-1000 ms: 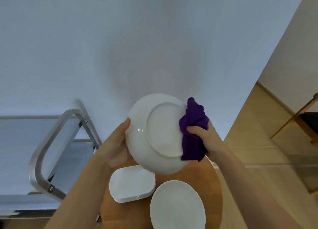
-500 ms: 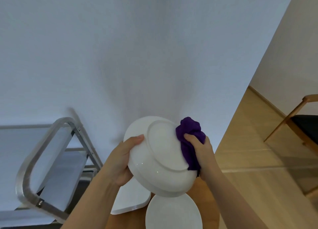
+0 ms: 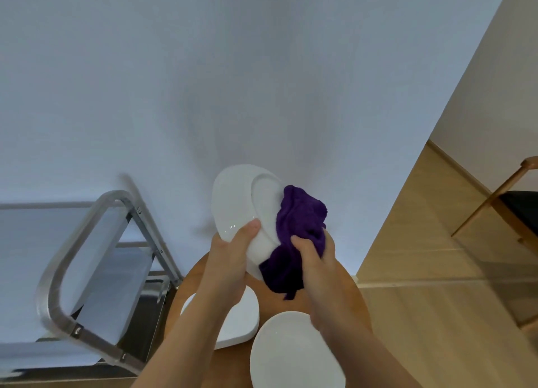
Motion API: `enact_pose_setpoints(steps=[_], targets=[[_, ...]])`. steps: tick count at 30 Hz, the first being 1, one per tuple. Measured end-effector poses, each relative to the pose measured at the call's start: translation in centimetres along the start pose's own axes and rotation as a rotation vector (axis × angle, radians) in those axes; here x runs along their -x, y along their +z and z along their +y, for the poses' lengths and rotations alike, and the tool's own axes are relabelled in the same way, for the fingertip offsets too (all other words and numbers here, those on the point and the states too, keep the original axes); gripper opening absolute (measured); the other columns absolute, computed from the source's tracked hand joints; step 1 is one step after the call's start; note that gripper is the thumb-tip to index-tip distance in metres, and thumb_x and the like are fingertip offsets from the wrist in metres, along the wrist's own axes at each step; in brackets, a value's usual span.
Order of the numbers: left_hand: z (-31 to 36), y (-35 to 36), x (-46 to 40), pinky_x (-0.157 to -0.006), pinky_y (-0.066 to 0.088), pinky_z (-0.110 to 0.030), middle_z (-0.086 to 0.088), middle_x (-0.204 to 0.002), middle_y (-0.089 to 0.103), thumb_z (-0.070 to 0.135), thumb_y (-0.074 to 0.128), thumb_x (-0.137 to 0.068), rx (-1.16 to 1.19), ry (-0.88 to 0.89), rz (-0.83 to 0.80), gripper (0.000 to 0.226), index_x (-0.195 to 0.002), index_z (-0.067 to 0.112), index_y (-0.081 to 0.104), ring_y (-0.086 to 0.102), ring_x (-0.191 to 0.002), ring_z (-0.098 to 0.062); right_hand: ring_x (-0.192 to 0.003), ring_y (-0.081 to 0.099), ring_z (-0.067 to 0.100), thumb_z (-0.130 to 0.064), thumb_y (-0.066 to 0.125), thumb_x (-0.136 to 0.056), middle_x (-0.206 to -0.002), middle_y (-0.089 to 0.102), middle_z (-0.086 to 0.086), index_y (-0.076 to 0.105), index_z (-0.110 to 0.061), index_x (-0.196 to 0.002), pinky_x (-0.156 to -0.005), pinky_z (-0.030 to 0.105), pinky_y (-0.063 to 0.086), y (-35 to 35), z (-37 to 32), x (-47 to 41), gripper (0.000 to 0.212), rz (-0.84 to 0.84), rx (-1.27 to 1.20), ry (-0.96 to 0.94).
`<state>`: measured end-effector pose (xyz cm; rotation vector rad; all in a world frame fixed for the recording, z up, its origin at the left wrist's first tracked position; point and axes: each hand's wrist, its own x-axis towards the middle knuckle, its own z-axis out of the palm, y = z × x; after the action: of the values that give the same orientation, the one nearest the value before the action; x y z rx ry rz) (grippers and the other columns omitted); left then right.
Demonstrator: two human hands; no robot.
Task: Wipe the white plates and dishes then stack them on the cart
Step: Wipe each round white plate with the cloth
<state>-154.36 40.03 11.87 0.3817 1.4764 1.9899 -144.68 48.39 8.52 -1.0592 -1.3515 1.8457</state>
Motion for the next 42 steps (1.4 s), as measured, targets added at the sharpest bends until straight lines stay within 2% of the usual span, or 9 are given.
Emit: enact_pose_setpoints(steps=[2, 5, 13, 20, 25, 30, 37, 40, 42], targets=[[0.5, -0.5, 0.2, -0.05, 0.055, -0.025, 0.016, -0.069, 0.07, 0.023, 0.065, -0.079, -0.024, 0.014, -0.019, 0.021, -0.092, 0.034, 0.052, 0.068, -0.066, -0.005, -0.082, 0.064, 0.014, -0.028, 0.057, -0.086, -0.096, 0.066, -0.003, 0.06, -0.026, -0.102, -0.062, 0.023, 0.05, -1.1, -0.8, -1.3, 0.016, 0.102, -0.005, -0.039], [1.0, -0.8, 0.7, -0.048, 0.054, -0.025, 0.018, -0.068, 0.07, 0.021, 0.068, -0.079, -0.057, -0.009, -0.125, 0.019, -0.089, 0.034, 0.06, 0.068, -0.062, -0.002, -0.093, 0.061, 0.016, -0.025, 0.049, -0.092, -0.1, 0.065, -0.003, 0.062, -0.02, -0.11, -0.075, 0.029, 0.048, -1.2, -2.4, -3.2, 0.023, 0.198, -0.07, -0.089], [2.5, -0.9, 1.0, -0.056, 0.054, -0.021, 0.021, -0.08, 0.07, 0.038, 0.066, -0.071, -0.258, 0.056, -0.304, 0.022, -0.077, 0.06, 0.065, 0.067, -0.076, 0.0, -0.121, 0.048, 0.014, -0.025, 0.039, -0.098, -0.125, 0.055, -0.009, 0.057, -0.045, -0.113, -0.103, 0.037, 0.039, 2.0, -3.4, -3.4, 0.031, 0.057, 0.18, -0.325], [1.3, -0.6, 1.0, -0.055, 0.052, -0.015, 0.023, -0.075, 0.067, 0.029, 0.066, -0.086, -0.315, 0.094, -0.203, 0.015, -0.091, 0.036, 0.055, 0.065, -0.072, 0.004, -0.111, 0.055, 0.006, -0.036, 0.041, -0.084, -0.121, 0.058, -0.013, 0.05, -0.053, -0.105, -0.091, 0.023, 0.051, 3.7, -3.6, -0.6, 0.028, -0.072, 0.166, -0.541], [2.2, -1.0, 0.9, -0.07, 0.059, -0.04, -0.003, -0.088, 0.069, 0.025, 0.067, -0.082, -0.156, 0.007, -0.014, 0.018, -0.098, 0.024, 0.06, 0.068, -0.081, -0.02, -0.1, 0.06, 0.003, -0.026, 0.046, -0.083, -0.107, 0.061, -0.022, 0.057, -0.043, -0.102, -0.081, 0.019, 0.053, 2.8, -2.5, 1.0, 0.027, -0.214, 0.226, -0.643], [2.9, -2.0, 0.7, -0.075, 0.056, -0.051, -0.013, -0.108, 0.066, 0.032, 0.078, -0.055, -0.066, -0.046, -0.05, 0.072, -0.121, 0.016, 0.054, 0.063, -0.098, -0.034, -0.105, 0.053, 0.005, -0.033, 0.041, -0.08, -0.115, 0.054, -0.02, 0.067, -0.014, -0.107, -0.087, 0.02, 0.048, 0.8, 0.0, 0.7, 0.042, -0.154, 0.489, -0.767], [1.6, -2.2, 0.7, -0.057, 0.055, -0.022, 0.006, -0.082, 0.075, 0.026, 0.065, -0.064, -0.08, -0.027, -0.242, 0.023, -0.083, 0.032, 0.076, 0.071, -0.075, -0.01, -0.112, 0.043, 0.016, -0.026, 0.043, -0.085, -0.129, 0.047, 0.001, 0.057, -0.014, -0.118, -0.083, 0.004, 0.028, 0.3, 0.2, -3.6, 0.038, -0.065, 0.704, -0.621], [0.8, -2.6, 0.7, -0.057, 0.054, -0.02, 0.01, -0.08, 0.074, 0.024, 0.07, -0.067, -0.077, -0.024, -0.271, 0.025, -0.076, 0.046, 0.074, 0.07, -0.074, -0.007, -0.091, 0.05, 0.013, -0.021, 0.047, -0.091, -0.11, 0.05, 0.0, 0.054, -0.021, -0.11, -0.071, 0.019, 0.035, -0.3, 0.2, -5.7, 0.02, -0.027, 0.698, -0.508], [-0.1, -3.3, 0.6, -0.059, 0.055, -0.022, 0.008, -0.085, 0.074, 0.021, 0.077, -0.067, -0.074, -0.057, -0.229, 0.024, -0.085, 0.036, 0.075, 0.071, -0.078, -0.009, -0.071, 0.05, 0.007, -0.024, 0.045, -0.093, -0.091, 0.053, -0.002, 0.051, -0.025, -0.089, -0.057, 0.017, 0.033, -1.0, 0.9, -7.1, 0.008, -0.025, 0.692, -0.419]])
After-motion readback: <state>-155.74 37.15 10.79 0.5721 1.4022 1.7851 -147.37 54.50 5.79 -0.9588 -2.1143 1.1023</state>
